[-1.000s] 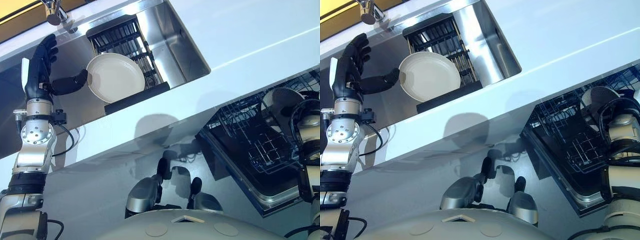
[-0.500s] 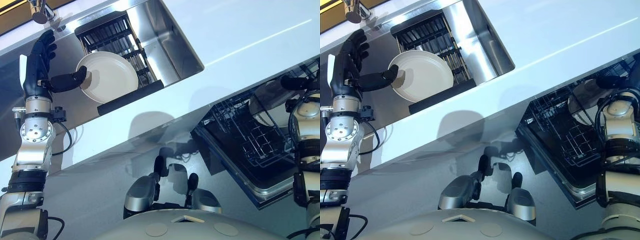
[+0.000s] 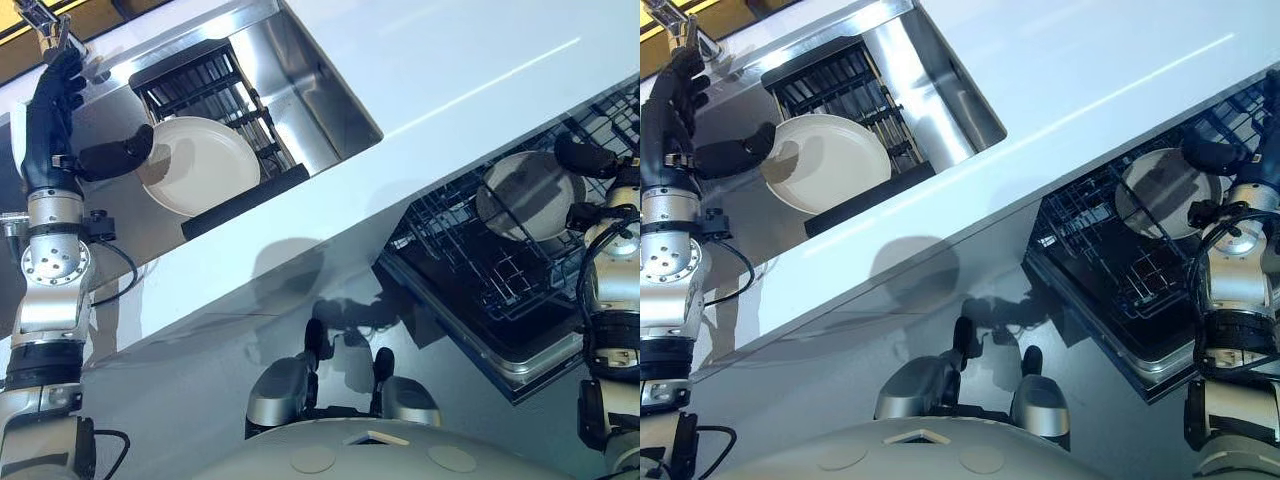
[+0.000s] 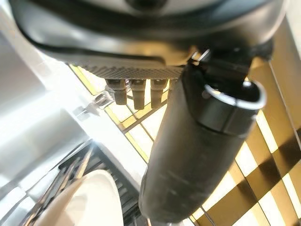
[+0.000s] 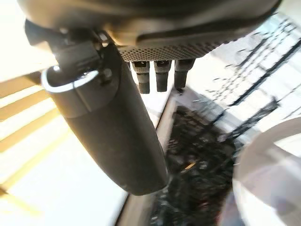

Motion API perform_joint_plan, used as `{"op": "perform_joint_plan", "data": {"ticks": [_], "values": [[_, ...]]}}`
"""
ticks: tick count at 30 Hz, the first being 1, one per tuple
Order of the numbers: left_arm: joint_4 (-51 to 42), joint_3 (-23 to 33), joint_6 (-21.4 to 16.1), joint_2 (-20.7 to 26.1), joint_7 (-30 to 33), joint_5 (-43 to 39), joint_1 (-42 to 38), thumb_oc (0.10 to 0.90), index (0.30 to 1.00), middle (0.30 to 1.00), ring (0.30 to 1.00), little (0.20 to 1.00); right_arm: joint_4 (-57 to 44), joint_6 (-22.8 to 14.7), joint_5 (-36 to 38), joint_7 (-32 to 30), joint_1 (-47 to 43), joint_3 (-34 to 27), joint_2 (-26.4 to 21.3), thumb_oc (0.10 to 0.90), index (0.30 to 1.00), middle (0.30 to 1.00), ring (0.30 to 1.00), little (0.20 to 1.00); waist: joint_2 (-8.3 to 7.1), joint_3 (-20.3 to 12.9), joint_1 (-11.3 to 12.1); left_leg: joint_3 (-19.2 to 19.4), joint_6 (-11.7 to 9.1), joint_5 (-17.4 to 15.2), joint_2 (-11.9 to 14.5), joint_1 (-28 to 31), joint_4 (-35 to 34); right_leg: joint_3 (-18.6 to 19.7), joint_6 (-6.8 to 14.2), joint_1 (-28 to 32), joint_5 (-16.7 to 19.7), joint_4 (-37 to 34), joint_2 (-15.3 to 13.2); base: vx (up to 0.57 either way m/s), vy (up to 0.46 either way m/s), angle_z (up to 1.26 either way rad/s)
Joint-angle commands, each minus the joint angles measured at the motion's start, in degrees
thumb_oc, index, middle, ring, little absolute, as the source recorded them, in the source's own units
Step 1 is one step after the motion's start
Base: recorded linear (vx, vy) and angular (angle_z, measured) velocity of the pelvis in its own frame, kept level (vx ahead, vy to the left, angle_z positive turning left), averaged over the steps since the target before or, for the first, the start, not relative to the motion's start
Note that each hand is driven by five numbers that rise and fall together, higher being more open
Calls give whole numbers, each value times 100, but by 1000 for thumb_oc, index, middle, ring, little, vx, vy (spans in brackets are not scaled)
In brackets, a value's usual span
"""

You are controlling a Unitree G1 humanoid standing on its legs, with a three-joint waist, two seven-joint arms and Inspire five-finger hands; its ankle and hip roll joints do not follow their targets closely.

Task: Pick up plates and place into dishwasher.

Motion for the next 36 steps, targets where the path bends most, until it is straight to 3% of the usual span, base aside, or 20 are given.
{"op": "perform_joint_plan", "data": {"ticks": [1,4,9,17,25,36], "values": [[110,451,-420,507,212,678,127,800,900,900,900,900,-598,-889,-1,-7,200,-57,-365,800,900,900,900,900,-20,-1415,-51,290,61,-1116,-240,260,329,-45,-53,-646,-609,796,288,-123,82,-7],[216,502,-514,709,425,1393,219,800,900,900,900,900,-691,-996,40,135,260,-37,-330,800,900,900,900,900,-17,-1462,-65,348,83,-1161,-254,269,356,21,-21,-626,-568,715,270,-81,65,-9],[381,546,-576,1402,1305,3472,445,800,900,900,900,900,-913,-1022,83,412,450,42,-285,800,900,900,900,900,1,-1545,-109,442,128,-1225,-258,290,370,186,42,-615,-503,624,235,-72,69,-13],[379,530,-81,2134,1911,5335,1002,800,900,900,900,900,-975,-999,313,717,707,193,-250,800,900,900,900,900,9,-1620,-81,504,142,-1243,-234,440,188,149,131,-527,-470,515,209,-27,37,-10],[262,543,272,2391,2029,6185,1448,800,900,900,900,900,-994,-991,523,819,876,246,-225,800,900,900,900,900,-14,-1634,-51,502,148,-1210,-215,503,80,32,142,-508,-494,544,207,-15,1,0],[124,-178,108,2232,1436,6589,1379,800,900,900,900,900,-1415,-1335,876,979,1091,293,34,800,900,900,900,900,22,-1610,-121,444,173,-1187,-221,509,12,-63,137,-530,-570,682,234,-15,-6,10]]}}
